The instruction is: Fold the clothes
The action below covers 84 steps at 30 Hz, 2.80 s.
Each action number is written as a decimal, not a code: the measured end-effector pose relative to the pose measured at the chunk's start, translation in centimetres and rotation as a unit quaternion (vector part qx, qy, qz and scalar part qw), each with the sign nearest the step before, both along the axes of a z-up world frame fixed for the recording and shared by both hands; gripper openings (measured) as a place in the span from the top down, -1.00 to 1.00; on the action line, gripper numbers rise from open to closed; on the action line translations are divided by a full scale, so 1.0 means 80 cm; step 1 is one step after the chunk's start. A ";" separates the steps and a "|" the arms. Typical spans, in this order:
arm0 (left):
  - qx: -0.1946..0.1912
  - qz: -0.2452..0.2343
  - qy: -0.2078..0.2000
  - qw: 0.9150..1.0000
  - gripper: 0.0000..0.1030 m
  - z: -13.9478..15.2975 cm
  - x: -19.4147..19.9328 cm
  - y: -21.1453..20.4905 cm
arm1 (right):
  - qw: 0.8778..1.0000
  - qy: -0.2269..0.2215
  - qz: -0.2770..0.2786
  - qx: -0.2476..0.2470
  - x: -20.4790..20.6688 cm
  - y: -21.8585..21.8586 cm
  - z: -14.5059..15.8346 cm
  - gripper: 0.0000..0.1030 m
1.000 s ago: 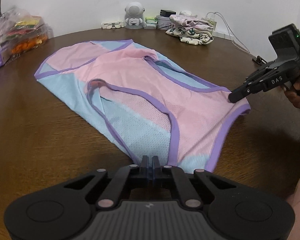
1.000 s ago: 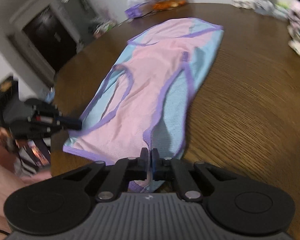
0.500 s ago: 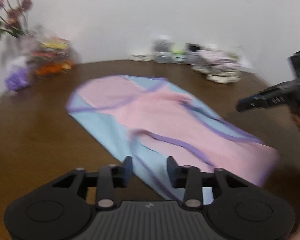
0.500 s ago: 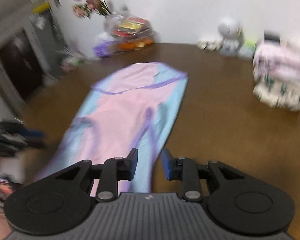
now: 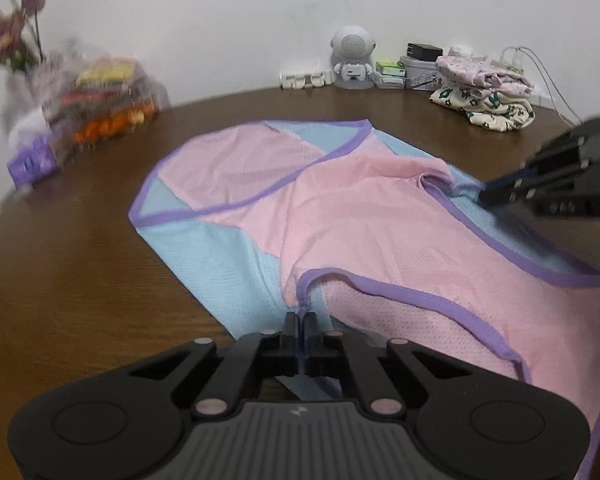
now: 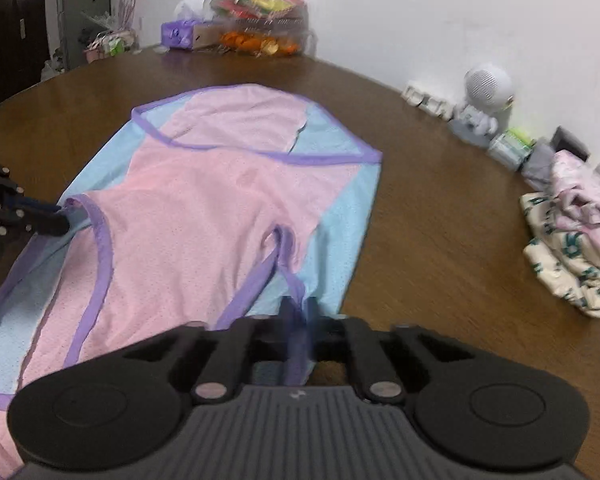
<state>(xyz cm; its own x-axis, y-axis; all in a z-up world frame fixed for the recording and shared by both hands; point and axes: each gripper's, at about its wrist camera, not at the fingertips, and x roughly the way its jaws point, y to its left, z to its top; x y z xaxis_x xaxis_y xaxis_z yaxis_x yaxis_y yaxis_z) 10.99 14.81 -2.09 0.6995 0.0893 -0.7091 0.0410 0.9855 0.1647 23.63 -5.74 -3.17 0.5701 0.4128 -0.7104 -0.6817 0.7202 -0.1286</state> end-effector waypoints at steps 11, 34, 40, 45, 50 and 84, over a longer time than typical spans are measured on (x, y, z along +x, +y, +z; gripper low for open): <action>0.027 -0.019 0.002 0.999 0.92 0.003 -0.013 0.001 | 1.000 -0.003 -0.021 0.009 0.026 -0.036 -0.003 0.92; -0.103 -0.162 0.110 0.975 0.11 0.029 0.353 -0.031 | 0.995 -0.045 0.086 -0.024 0.031 0.001 0.008 0.48; -0.123 -0.171 0.138 0.968 0.54 0.008 0.378 -0.040 | 0.991 -0.050 0.112 -0.050 0.043 0.007 0.010 0.51; -0.132 -0.154 0.144 0.969 0.69 0.002 0.383 -0.035 | 0.990 -0.043 0.125 -0.056 0.046 0.008 0.007 0.58; -0.152 -0.143 0.135 0.969 0.69 0.003 0.383 -0.023 | 0.987 -0.045 0.143 -0.065 0.044 0.012 0.004 0.58; -0.260 -0.033 0.070 0.962 0.58 -0.001 0.409 0.041 | 0.987 -0.073 0.130 -0.060 0.038 -0.026 -0.001 0.26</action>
<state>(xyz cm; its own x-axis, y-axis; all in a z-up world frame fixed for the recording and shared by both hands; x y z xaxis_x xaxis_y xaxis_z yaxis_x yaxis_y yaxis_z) 43.71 18.06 -2.21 0.5850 -0.3449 -0.7341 0.0931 0.9277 -0.3617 26.69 -7.80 -3.28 0.5557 0.4767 -0.6811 -0.8095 0.4969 -0.3127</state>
